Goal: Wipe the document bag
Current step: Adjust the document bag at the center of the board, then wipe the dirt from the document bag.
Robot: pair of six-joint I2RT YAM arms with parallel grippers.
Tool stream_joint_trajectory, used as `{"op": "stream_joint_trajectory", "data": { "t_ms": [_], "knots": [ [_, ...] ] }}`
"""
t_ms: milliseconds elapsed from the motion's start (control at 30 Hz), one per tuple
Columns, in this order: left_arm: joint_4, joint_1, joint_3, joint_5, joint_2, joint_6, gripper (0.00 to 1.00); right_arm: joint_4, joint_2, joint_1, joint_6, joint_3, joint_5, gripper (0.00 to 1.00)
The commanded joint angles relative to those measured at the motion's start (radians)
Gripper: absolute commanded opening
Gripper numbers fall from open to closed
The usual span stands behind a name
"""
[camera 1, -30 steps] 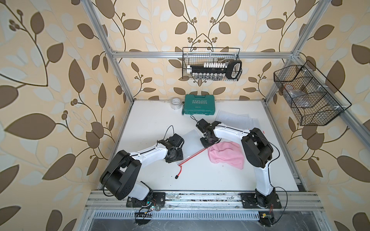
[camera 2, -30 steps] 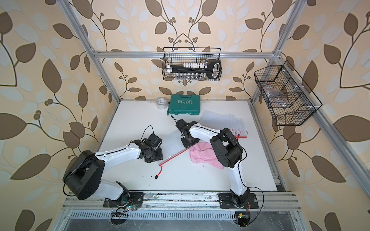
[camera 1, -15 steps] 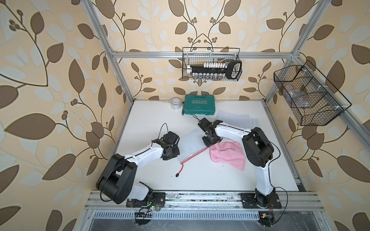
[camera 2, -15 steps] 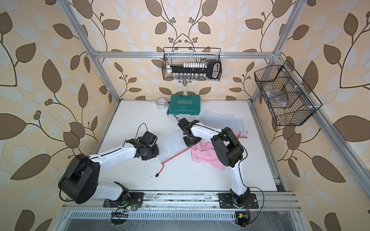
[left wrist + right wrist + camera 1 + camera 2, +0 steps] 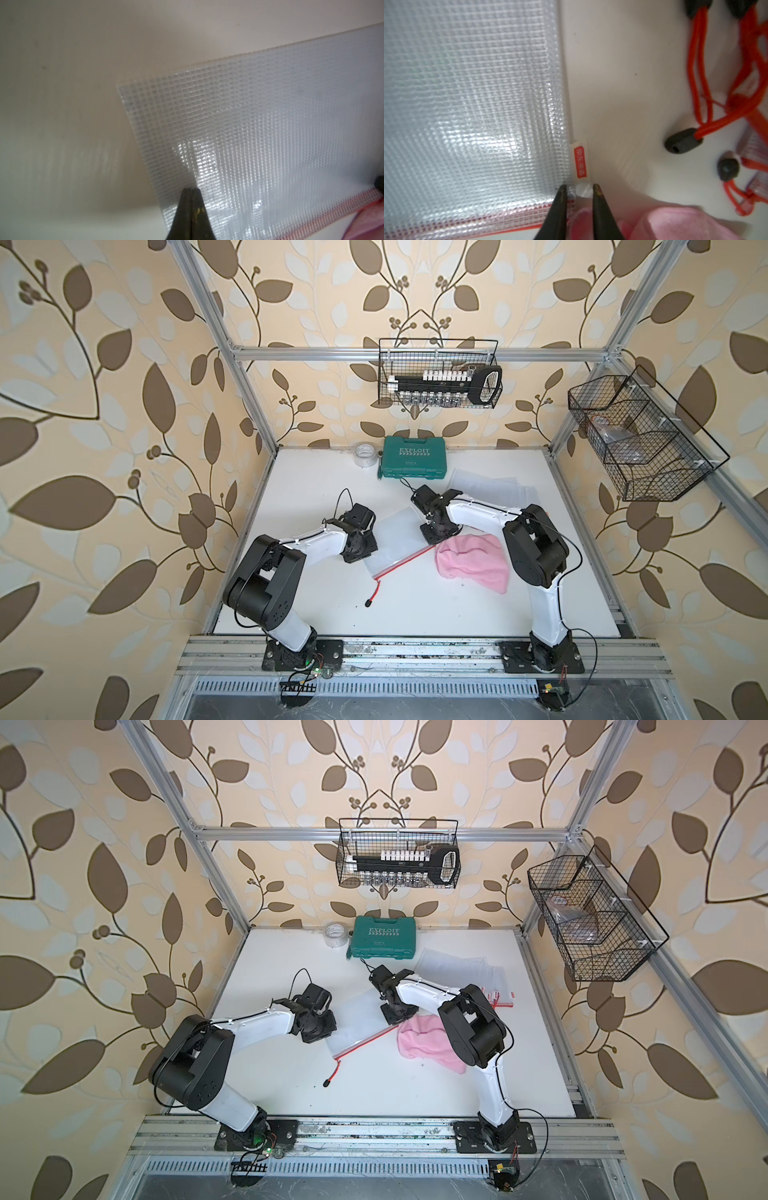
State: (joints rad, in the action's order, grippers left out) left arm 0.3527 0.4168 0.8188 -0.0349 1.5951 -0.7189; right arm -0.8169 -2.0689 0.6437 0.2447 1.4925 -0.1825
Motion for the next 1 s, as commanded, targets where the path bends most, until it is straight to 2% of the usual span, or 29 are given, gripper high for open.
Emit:
{"op": "stream_joint_trajectory", "data": {
  "t_ms": [0,33,100,200,367,467,533,667,700,733,833,867,967],
  "knots": [
    [0.068,-0.012,-0.002,0.036,0.062,0.021,0.00,-0.087,0.049,0.000,-0.016,0.009,0.061,0.75],
    [0.079,-0.012,-0.003,0.041,0.068,0.021,0.00,-0.109,0.074,-0.001,-0.017,0.025,0.065,0.87],
    [0.083,-0.012,-0.017,0.043,0.068,0.015,0.00,-0.152,0.123,-0.002,-0.017,0.041,0.072,0.98],
    [0.089,-0.012,-0.037,0.039,0.061,0.016,0.00,-0.219,0.186,-0.020,0.006,0.008,0.079,0.98],
    [0.101,-0.013,-0.065,0.037,0.025,0.027,0.00,-0.217,0.285,-0.075,0.075,-0.197,0.067,0.98],
    [0.103,-0.013,-0.070,0.029,0.020,0.035,0.00,-0.144,0.285,-0.132,0.101,-0.317,0.105,0.98],
    [0.106,-0.012,-0.069,0.024,0.025,0.042,0.00,-0.087,0.268,-0.157,0.100,-0.359,0.081,0.98],
    [0.113,-0.012,-0.056,0.020,0.028,0.050,0.00,0.000,0.201,-0.198,0.100,-0.413,0.155,0.98],
    [0.117,-0.013,-0.051,0.020,0.025,0.053,0.00,-0.007,0.199,-0.190,0.105,-0.415,0.135,0.93],
    [0.120,-0.013,-0.048,0.024,0.022,0.054,0.00,-0.015,0.204,-0.190,0.108,-0.419,0.138,0.81],
    [0.125,-0.013,-0.037,0.023,0.019,0.060,0.00,-0.058,0.256,-0.201,0.125,-0.424,0.129,0.18],
    [0.126,-0.013,-0.036,0.025,0.017,0.061,0.00,-0.076,0.292,-0.202,0.126,-0.417,0.125,0.03],
    [0.124,-0.013,-0.044,0.025,0.015,0.057,0.00,-0.178,0.379,-0.192,0.103,-0.315,0.120,0.00]
  ]
}}
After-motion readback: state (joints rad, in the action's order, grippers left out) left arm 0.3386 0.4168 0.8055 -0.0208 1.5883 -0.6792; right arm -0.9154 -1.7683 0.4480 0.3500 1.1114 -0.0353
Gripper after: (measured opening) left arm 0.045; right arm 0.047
